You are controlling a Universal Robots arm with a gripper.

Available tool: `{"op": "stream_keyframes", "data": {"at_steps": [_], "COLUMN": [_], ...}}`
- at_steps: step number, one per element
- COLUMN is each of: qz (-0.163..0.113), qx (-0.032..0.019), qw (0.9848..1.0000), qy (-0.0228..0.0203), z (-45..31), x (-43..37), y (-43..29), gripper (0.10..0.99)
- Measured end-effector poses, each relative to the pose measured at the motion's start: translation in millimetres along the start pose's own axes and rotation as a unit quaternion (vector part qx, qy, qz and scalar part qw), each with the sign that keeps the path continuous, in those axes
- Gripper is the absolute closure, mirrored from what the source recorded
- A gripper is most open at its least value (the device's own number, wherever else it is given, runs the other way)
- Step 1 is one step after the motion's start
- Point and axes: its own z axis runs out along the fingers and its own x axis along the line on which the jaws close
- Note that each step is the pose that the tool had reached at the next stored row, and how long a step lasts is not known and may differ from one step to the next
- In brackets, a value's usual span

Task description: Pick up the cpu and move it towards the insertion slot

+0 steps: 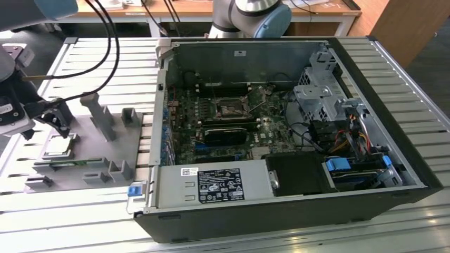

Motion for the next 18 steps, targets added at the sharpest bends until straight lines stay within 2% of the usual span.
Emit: {"op": "stream_keyframes", "data": {"at_steps": [18], "qz": [-0.005], "qx": [0.0001], "qw": [1.0000], "qy": [-0.0018], "z": [26.9], "x": [-0.5], "y": [-1.6], "gripper": [0.325]}}
